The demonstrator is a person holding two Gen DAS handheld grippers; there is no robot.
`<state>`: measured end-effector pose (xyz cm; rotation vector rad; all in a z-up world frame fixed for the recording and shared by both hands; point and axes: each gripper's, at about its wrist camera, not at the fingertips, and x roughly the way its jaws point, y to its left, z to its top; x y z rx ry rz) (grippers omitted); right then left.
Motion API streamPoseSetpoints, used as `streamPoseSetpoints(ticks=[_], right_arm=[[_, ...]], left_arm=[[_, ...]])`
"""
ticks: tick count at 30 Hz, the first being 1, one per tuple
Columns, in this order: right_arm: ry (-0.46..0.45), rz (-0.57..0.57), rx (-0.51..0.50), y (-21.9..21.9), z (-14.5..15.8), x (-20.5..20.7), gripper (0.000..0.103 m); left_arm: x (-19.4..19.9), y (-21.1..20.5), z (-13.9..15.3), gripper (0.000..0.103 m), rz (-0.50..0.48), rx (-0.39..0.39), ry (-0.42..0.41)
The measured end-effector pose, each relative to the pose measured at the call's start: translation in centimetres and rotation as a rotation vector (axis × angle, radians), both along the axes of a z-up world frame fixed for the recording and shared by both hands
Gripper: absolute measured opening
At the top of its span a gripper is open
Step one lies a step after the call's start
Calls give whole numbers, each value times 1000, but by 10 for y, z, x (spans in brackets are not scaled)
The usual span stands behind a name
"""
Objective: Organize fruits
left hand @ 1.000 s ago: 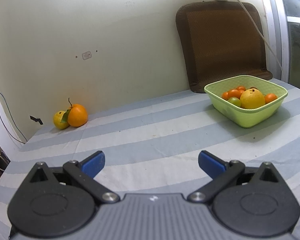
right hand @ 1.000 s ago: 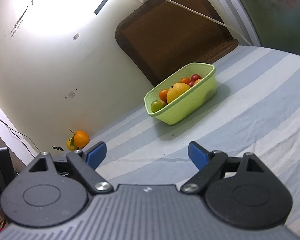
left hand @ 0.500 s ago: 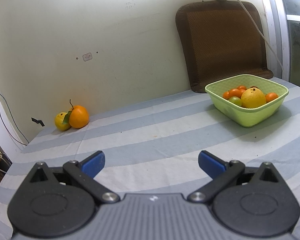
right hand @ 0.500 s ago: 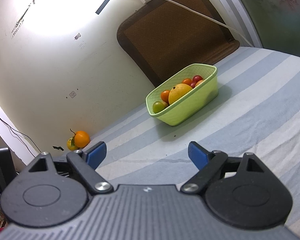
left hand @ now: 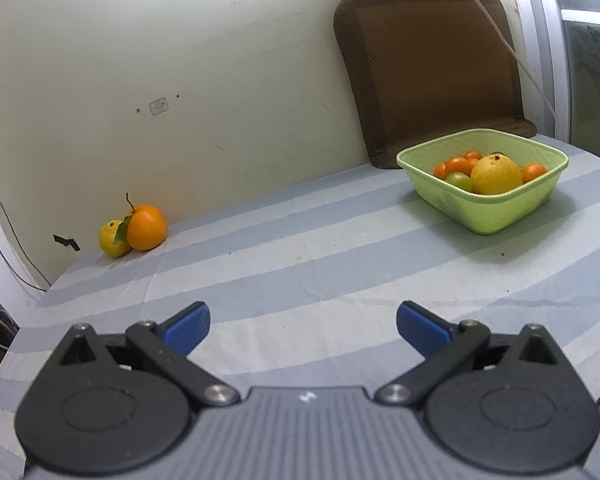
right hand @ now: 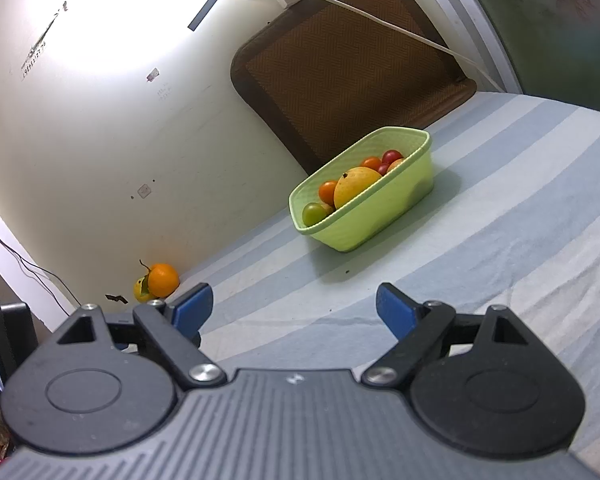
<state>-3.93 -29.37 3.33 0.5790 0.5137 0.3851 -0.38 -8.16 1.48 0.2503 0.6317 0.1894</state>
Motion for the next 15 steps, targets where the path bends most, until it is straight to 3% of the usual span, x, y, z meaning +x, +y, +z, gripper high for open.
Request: streamPoseSetpoints(ticks=[15], right_arm=[[5, -4, 3, -1, -2, 0, 90]], left_arm=[[0, -5, -7, 103, -23, 20, 32]])
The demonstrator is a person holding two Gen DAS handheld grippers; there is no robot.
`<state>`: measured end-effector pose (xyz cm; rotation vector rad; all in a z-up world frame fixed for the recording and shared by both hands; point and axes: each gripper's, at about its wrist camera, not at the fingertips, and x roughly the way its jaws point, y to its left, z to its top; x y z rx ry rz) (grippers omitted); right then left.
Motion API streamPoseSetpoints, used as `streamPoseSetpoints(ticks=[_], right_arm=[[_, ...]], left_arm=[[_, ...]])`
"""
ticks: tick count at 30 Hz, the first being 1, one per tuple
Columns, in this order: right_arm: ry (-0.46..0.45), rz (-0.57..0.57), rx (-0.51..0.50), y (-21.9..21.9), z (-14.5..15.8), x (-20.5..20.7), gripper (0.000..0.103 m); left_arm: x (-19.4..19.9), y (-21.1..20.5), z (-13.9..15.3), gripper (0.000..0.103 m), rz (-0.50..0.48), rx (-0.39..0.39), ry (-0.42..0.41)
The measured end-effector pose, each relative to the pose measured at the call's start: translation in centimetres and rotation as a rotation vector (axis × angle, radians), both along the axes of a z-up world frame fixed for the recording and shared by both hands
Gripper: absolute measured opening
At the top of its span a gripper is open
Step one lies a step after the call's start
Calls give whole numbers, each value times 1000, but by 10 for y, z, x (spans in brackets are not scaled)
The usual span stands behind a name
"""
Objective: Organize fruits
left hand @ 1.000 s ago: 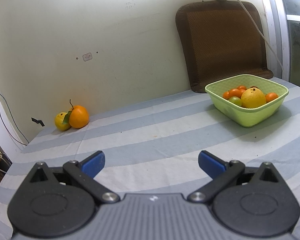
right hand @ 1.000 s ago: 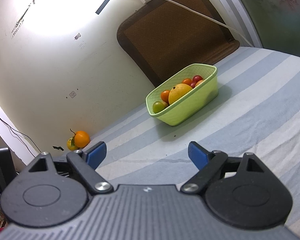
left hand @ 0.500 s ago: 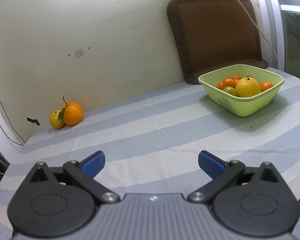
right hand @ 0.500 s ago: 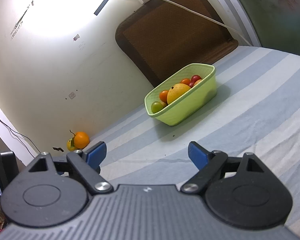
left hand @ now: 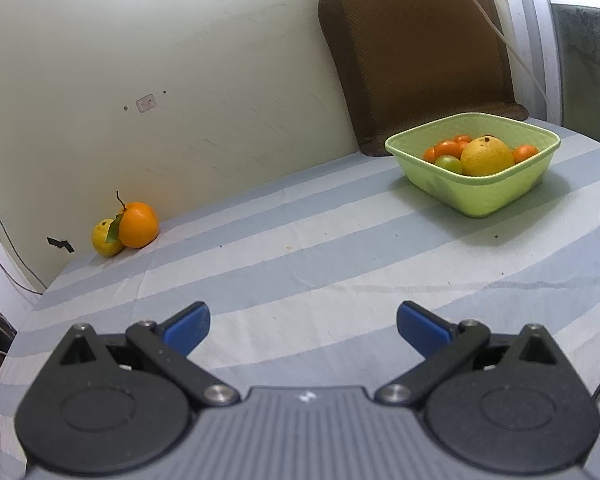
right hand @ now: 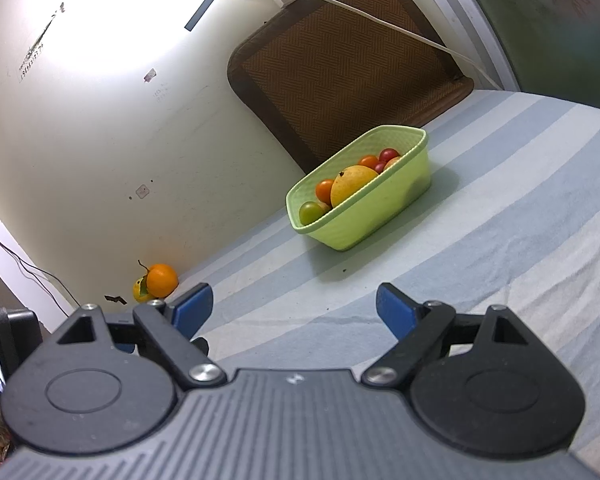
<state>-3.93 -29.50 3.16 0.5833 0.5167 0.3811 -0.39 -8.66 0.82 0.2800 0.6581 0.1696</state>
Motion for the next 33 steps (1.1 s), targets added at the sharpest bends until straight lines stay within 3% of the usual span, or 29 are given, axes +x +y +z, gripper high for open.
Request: streamPoseSetpoints(ticks=[33], right_arm=[[7, -11, 5, -1, -2, -1, 90]], left_arm=[[0, -9, -6, 103, -38, 27, 40]])
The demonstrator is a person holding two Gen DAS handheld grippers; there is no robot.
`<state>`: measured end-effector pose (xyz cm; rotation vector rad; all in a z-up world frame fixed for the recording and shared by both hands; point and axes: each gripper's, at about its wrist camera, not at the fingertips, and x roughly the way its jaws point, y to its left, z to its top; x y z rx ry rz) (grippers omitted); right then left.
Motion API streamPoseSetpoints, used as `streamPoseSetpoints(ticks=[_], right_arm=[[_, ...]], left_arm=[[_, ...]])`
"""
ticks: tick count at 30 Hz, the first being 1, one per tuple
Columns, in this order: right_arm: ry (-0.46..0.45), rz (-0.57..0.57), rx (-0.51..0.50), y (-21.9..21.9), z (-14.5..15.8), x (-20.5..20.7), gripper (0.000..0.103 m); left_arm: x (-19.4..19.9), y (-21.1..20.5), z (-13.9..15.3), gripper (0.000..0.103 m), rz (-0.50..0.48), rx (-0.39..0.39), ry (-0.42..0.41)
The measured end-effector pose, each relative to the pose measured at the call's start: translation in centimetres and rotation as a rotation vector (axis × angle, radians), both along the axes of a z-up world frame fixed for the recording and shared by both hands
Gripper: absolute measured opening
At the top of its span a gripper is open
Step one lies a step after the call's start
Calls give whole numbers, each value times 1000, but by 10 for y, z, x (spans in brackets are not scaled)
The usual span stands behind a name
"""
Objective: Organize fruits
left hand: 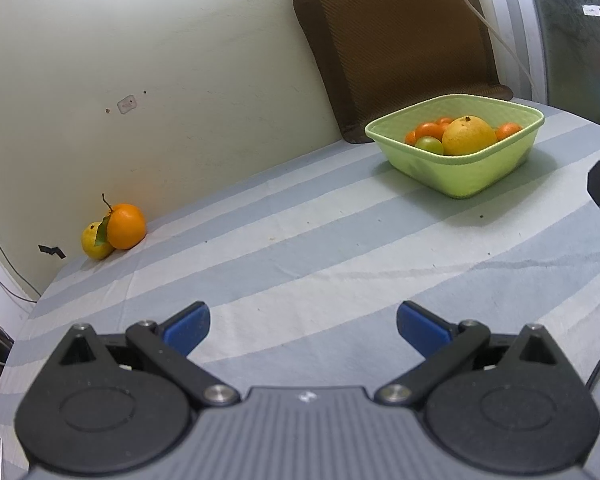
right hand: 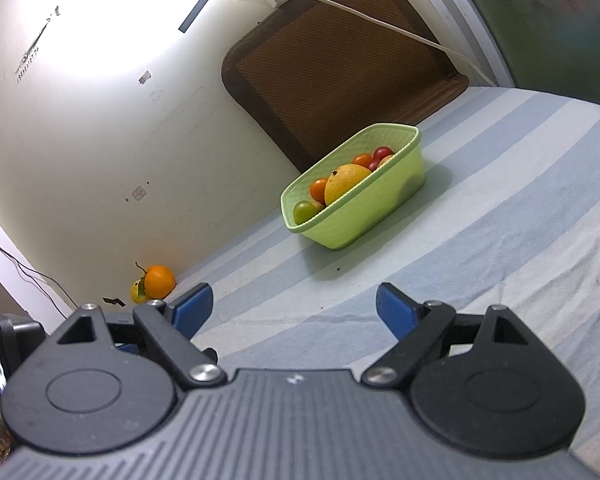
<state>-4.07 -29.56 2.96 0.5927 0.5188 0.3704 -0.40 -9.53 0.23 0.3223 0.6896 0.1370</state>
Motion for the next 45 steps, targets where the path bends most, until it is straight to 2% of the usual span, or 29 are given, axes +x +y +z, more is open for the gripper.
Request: streamPoseSetpoints(ticks=[34, 45], right_arm=[[7, -19, 8, -4, -1, 2, 90], [16, -48, 18, -12, -5, 2, 90]], left_arm=[[3, -8, -1, 103, -39, 17, 15], [11, -21, 0, 103, -67, -7, 41]])
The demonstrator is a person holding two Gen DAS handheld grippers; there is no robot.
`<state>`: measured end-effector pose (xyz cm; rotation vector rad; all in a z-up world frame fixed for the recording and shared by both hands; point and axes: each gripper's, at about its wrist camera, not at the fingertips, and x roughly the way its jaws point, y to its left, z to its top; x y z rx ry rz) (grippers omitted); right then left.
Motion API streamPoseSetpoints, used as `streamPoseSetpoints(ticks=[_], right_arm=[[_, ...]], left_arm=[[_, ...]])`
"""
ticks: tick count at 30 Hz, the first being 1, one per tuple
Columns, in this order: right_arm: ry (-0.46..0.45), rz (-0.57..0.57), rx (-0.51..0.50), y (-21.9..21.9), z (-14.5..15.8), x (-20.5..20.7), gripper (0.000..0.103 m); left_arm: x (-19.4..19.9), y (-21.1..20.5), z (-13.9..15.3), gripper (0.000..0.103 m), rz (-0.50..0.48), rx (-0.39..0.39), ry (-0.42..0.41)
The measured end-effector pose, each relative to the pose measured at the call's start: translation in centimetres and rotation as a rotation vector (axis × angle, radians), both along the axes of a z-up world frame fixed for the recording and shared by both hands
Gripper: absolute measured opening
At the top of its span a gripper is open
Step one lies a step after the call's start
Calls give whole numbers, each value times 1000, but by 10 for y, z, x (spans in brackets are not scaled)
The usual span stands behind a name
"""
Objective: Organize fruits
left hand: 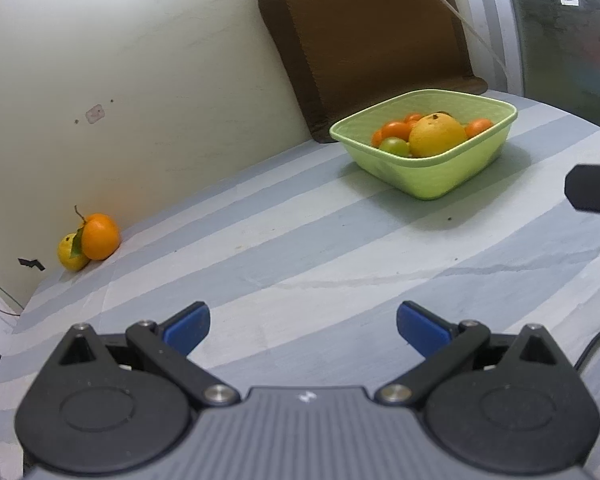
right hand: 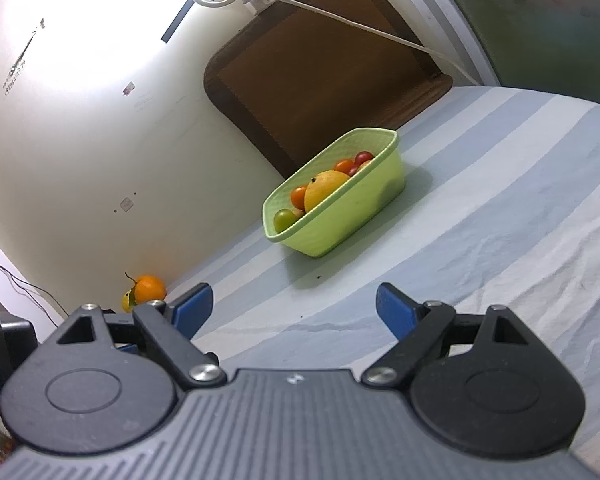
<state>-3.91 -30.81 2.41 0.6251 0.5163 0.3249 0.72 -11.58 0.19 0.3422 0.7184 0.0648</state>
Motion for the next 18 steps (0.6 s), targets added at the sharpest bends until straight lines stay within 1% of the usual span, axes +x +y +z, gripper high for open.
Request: streamPoseSetpoints(ticks=[10, 15, 18], right_arm=[[4, -41, 13, -14, -5, 2, 90], [-16, -50, -8, -18, -4, 2, 90], [-40, -53, -41, -16, -1, 3, 90]], left_arm=[[14, -19, 3, 103, -37, -24, 20], [23, -24, 4, 103, -53, -52, 29], [28, -25, 6, 103, -54, -68, 29]])
